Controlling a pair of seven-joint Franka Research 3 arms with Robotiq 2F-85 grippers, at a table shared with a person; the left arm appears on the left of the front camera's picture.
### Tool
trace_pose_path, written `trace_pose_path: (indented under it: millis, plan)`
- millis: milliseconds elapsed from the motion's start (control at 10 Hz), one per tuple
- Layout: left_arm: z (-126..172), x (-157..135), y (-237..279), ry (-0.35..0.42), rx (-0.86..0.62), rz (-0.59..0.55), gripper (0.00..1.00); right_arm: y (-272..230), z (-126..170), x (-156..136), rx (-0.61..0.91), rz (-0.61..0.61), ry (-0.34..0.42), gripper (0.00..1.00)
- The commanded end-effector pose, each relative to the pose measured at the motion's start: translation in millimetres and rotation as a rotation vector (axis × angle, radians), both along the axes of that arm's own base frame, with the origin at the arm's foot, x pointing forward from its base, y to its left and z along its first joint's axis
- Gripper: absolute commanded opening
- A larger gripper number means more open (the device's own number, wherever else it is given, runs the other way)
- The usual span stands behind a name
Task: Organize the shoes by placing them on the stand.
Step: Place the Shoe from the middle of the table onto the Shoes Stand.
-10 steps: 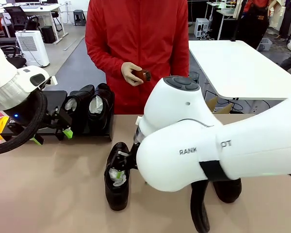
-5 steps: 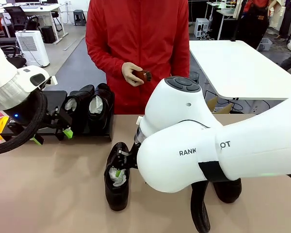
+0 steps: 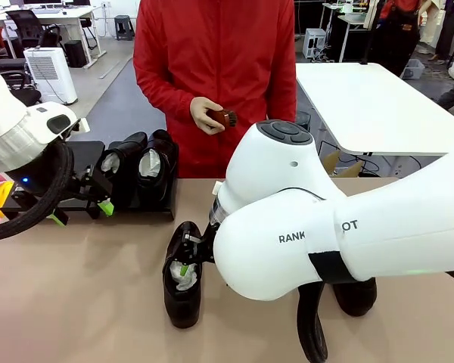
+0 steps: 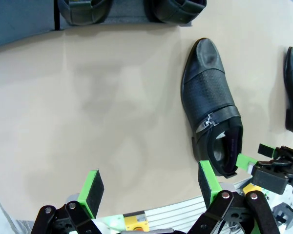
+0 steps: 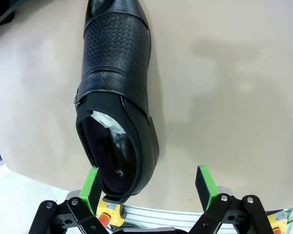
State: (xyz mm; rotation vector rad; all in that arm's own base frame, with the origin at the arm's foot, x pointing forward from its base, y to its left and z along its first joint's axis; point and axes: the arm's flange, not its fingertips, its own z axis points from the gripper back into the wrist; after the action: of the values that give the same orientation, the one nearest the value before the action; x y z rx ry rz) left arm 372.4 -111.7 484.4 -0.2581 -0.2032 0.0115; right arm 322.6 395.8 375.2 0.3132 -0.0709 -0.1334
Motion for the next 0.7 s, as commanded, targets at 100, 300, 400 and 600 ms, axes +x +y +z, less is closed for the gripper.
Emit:
trace_pose_path:
  millis: [100, 300, 400, 600]
  plan:
    - [3, -9, -27, 0.005, 0.019, -0.059, 1.0, -61, 39, -14, 0.005, -0.125, -0.083, 1.0]
    - [10, -32, -77, -0.013, -0.001, 0.004, 1.0, -116, 60, -16, 0.018, -0.253, -0.095, 1.0]
    - [13, -41, -103, 0.011, -0.021, 0.005, 1.0, -137, 62, -12, 0.036, -0.315, -0.091, 1.0]
    - [20, -54, -143, 0.038, -0.066, 0.011, 1.0, -172, 60, -8, 0.06, -0.432, -0.086, 1.0]
